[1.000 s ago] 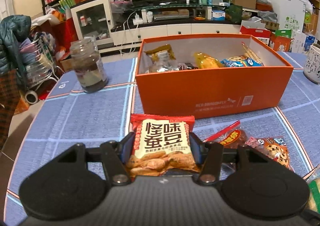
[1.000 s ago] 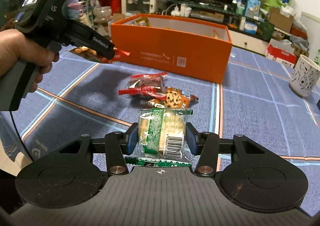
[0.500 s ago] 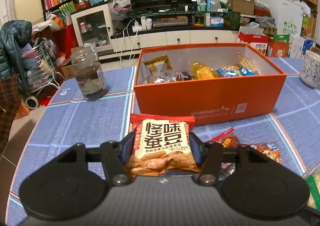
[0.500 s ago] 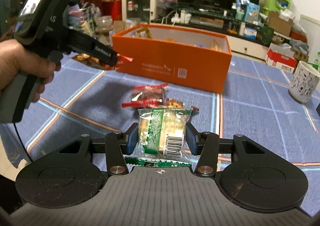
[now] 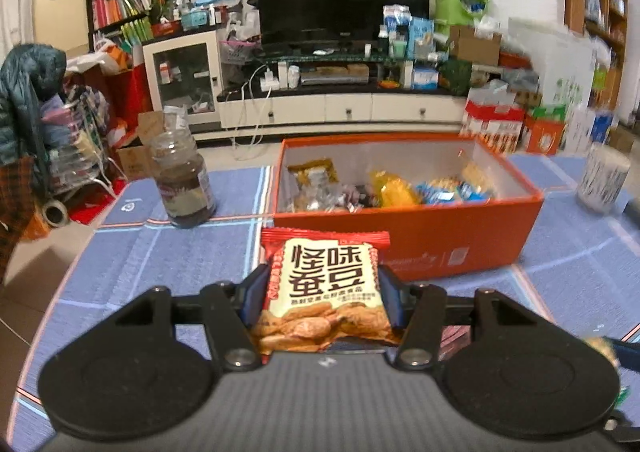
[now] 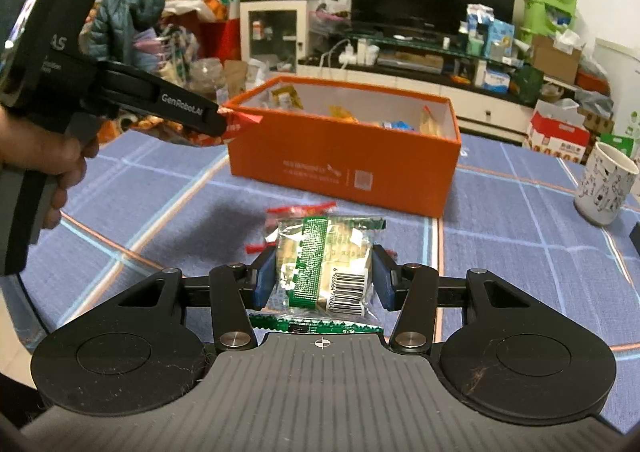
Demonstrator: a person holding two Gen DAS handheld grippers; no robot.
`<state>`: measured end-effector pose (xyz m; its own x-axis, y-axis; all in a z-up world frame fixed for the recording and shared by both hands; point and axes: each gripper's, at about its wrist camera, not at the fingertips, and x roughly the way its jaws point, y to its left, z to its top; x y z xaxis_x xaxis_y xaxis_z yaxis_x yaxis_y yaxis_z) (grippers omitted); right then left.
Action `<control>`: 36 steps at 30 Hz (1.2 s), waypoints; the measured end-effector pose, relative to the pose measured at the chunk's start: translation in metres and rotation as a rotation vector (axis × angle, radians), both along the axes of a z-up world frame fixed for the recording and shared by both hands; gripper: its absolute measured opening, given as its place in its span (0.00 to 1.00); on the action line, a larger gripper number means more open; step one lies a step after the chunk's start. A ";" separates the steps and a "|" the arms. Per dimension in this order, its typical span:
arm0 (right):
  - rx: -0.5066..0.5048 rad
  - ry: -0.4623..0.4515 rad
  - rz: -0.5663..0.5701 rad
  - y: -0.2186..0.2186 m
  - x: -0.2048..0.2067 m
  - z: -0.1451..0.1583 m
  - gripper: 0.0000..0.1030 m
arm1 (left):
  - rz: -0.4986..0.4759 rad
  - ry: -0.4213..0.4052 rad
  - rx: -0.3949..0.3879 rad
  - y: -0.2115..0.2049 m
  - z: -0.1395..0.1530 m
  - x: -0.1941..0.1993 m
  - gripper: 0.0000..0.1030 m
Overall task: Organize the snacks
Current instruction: 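Carry both packs into the orange box and open both grippers, then grasp the red date bag with the left gripper while the right gripper grasps the brown cookie pack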
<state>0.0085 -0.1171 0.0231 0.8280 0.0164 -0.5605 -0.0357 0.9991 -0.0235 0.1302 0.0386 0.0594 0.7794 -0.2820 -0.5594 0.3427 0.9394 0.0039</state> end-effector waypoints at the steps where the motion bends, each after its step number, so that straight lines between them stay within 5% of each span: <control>1: 0.002 -0.007 0.004 -0.001 0.003 0.006 0.35 | -0.015 0.001 -0.024 0.001 0.007 0.001 0.53; 9: 0.033 -0.093 -0.049 -0.052 0.089 0.066 0.35 | -0.058 -0.018 -0.056 -0.031 0.037 0.049 0.54; 12: 0.041 -0.074 -0.066 -0.074 0.147 0.073 0.35 | -0.033 -0.023 -0.092 -0.047 0.040 0.082 0.60; 13: 0.044 -0.064 -0.069 -0.080 0.166 0.073 0.35 | -0.021 -0.029 -0.083 -0.055 0.039 0.096 0.69; 17: 0.083 -0.007 -0.105 -0.102 0.214 0.066 0.38 | 0.044 0.035 -0.108 -0.052 0.033 0.124 0.71; 19: 0.124 -0.033 -0.111 -0.108 0.194 0.070 0.41 | 0.040 0.031 -0.177 -0.031 0.032 0.107 0.73; 21: 0.140 -0.062 -0.096 -0.109 0.158 0.066 0.59 | 0.060 0.011 -0.194 -0.009 0.026 0.083 0.80; 23: 0.129 -0.073 -0.099 -0.105 0.118 0.051 0.63 | 0.108 0.017 -0.197 0.011 0.011 0.057 0.96; 27: 0.136 0.006 -0.140 -0.093 0.060 0.000 0.64 | 0.167 0.102 -0.219 0.031 -0.019 0.023 0.96; 29: 0.162 0.089 -0.189 -0.084 0.054 -0.024 0.63 | 0.183 0.138 -0.214 0.028 -0.032 0.013 0.96; 36: 0.155 0.159 -0.270 -0.068 0.079 -0.055 0.60 | 0.157 0.195 -0.227 0.020 -0.046 0.006 0.96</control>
<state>0.0873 -0.1847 -0.0318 0.7169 -0.0960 -0.6906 0.2390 0.9643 0.1140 0.1361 0.0586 0.0136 0.7077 -0.3017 -0.6389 0.1676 0.9501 -0.2630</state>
